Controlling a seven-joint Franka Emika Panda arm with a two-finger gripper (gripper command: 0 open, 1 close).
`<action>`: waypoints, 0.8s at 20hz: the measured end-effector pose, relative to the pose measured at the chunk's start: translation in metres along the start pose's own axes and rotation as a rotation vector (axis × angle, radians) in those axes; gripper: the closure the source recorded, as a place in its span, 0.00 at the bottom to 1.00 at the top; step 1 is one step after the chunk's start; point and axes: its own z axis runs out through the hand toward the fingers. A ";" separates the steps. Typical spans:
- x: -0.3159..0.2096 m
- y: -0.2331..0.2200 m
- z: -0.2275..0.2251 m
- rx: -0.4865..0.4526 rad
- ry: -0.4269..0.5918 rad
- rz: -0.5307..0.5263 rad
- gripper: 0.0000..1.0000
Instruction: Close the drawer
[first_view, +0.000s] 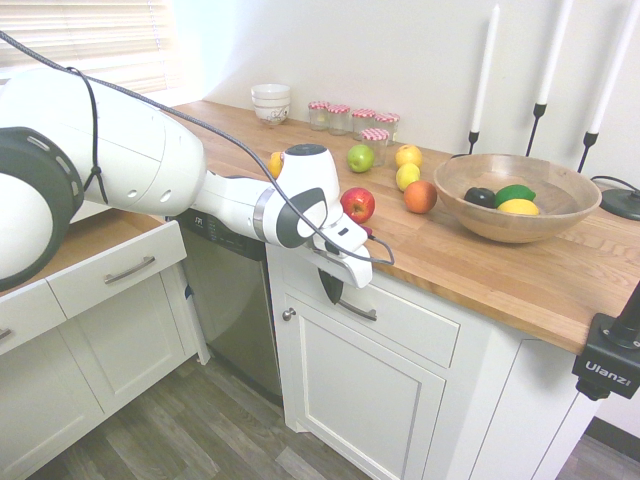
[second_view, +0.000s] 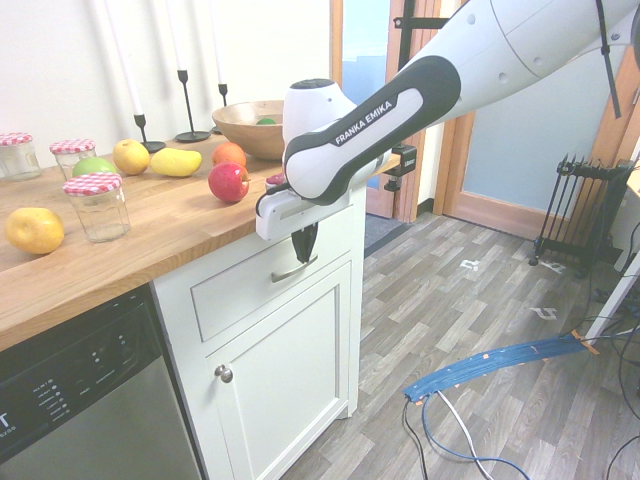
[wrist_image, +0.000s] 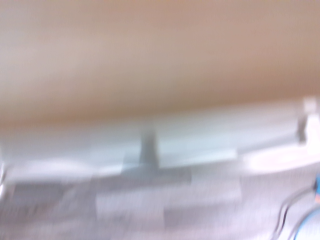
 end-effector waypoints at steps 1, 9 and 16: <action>-0.007 0.005 -0.003 -0.013 -0.020 -0.006 1.00; -0.045 0.058 -0.089 -0.076 -0.104 -0.051 1.00; -0.085 0.128 -0.178 -0.069 -0.105 -0.078 1.00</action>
